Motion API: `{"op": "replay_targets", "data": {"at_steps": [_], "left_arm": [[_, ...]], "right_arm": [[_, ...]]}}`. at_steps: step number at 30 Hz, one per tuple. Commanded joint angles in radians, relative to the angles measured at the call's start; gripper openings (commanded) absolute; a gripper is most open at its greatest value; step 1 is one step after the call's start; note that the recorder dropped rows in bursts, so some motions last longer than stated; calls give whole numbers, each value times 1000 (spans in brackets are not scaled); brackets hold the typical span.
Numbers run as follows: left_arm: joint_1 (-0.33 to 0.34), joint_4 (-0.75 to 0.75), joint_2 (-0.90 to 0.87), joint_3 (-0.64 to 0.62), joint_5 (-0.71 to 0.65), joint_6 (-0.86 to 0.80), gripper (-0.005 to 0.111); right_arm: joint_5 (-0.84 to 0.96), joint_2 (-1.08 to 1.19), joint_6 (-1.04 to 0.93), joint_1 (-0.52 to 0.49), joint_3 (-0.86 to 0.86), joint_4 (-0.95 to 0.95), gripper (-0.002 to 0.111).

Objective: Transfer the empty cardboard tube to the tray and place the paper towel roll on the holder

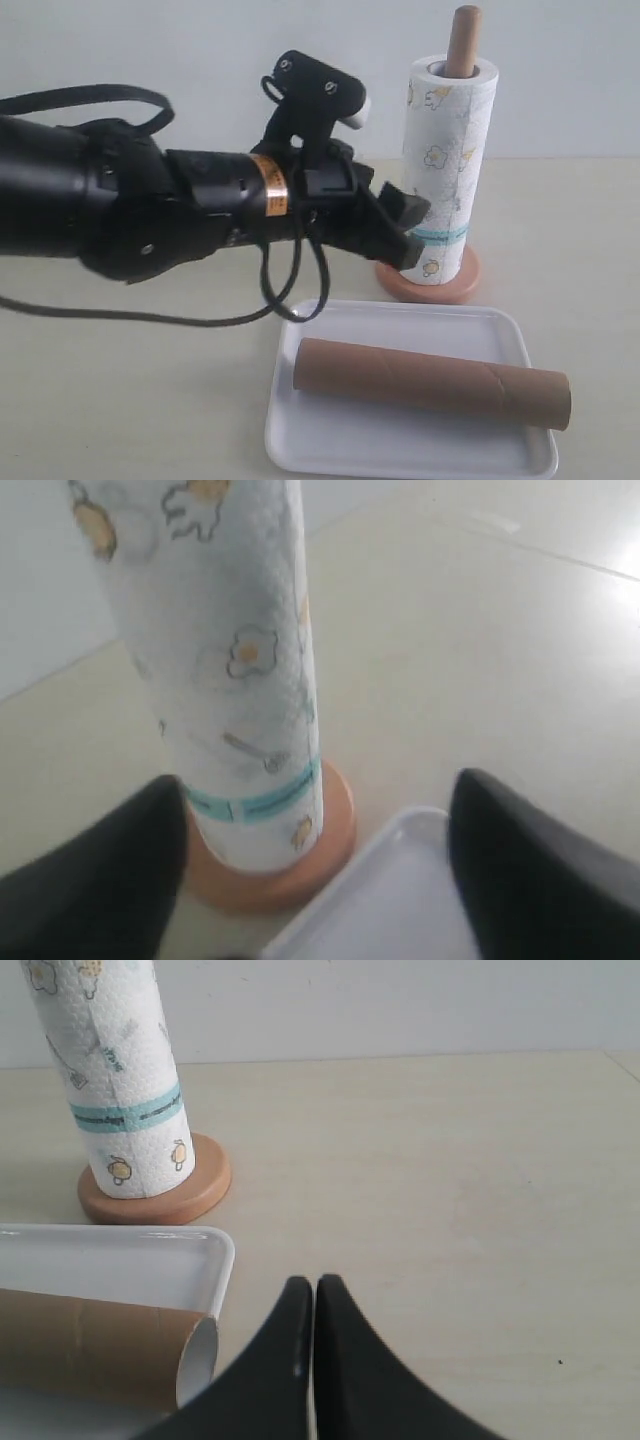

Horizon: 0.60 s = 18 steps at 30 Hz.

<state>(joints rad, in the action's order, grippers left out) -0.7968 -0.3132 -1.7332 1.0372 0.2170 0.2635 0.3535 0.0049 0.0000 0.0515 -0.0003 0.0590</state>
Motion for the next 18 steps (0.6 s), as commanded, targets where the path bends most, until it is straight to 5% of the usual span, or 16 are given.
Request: {"op": "replay_targets", "data": {"at_steps": [1, 18], "left_arm": [[-1, -1, 143, -157, -15, -4, 5], [-1, 0, 253, -221, 3, -7, 6]], "right_arm": [[-6, -5, 0, -3, 0, -3, 0], [-6, -5, 0, -3, 0, -3, 0]]}}
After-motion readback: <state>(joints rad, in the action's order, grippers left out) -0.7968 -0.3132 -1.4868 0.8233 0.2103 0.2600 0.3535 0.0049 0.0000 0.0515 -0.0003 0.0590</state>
